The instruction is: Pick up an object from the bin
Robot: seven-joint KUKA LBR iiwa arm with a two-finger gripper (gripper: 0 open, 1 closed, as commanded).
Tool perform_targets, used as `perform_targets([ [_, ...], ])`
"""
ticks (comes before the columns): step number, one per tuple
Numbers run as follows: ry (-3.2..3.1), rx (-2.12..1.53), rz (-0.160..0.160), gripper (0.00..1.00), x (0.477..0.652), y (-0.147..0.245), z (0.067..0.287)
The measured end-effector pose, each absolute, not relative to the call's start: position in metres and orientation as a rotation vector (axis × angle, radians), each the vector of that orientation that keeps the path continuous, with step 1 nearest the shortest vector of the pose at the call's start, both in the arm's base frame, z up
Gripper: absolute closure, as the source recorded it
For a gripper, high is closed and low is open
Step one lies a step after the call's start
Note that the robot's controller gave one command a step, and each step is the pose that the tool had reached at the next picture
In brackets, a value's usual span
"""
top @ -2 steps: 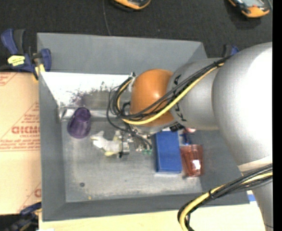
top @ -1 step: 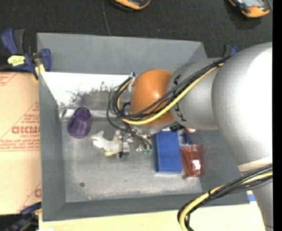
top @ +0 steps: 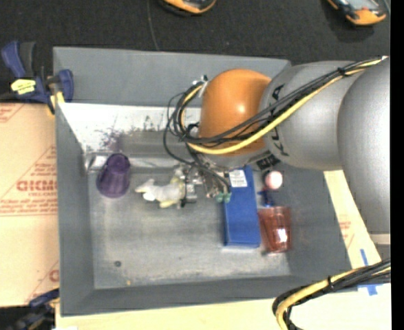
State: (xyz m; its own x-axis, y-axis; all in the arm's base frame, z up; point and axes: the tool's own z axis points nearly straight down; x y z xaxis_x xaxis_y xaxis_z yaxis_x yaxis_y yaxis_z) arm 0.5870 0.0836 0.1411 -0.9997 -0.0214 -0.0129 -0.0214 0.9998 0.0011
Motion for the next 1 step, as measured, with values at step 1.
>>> perform_targets([
  [1, 3.122, -0.029, 0.003, 1.00, 0.5885, 0.0835, 0.1853],
])
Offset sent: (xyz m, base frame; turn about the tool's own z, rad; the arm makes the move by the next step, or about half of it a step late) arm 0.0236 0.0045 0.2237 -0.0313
